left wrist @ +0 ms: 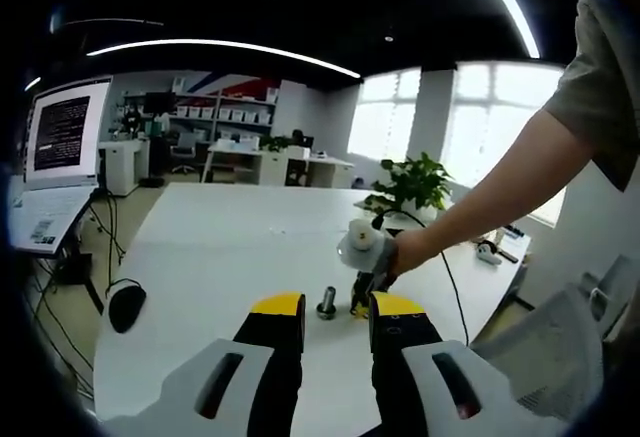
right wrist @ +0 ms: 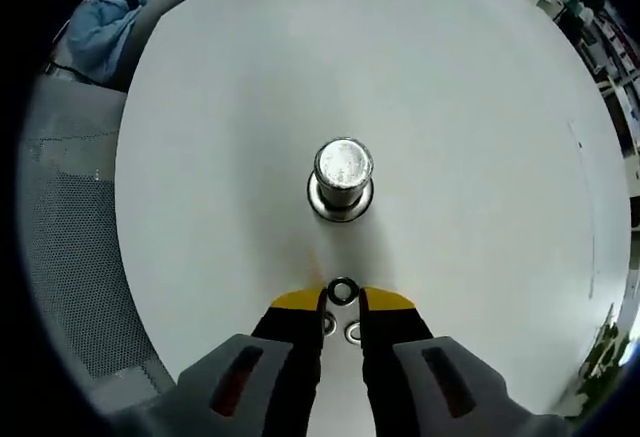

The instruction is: Place the washer onto the threaded stud by aligning its center hole with the stud, sliding it down to the base, and recovering from edge contact or off-axis alignment until the washer reaches the visible bottom stop.

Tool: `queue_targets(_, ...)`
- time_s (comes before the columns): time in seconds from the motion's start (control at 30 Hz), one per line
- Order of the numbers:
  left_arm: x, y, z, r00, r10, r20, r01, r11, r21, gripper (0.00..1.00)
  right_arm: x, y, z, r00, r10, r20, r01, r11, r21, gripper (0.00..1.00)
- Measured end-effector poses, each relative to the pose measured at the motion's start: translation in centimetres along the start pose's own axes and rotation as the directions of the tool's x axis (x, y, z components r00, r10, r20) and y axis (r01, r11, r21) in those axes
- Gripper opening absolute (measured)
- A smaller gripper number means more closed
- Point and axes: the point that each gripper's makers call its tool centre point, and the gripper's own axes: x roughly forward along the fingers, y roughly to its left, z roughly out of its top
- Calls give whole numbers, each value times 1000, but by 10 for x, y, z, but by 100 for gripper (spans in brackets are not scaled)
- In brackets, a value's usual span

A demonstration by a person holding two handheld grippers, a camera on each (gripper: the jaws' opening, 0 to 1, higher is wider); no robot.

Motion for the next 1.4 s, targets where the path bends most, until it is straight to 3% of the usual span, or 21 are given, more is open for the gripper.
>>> queue_targets(0.97,0,2,-3,1000,15,-17,-15,1000,5,23,-2,3,1,1000,-19,9,20,999,-29,13)
queue_targets(1.27,1,2,-4,1000,13,-18,-13,1000,6,23,-21,1,7,999,-9,51,9,1000,-4,13)
queue_targets(1.4,1,2,-4,1000,13,-19,-13,1000,4,23,-37,-2,12,995,-18,97,16,1000,23,13)
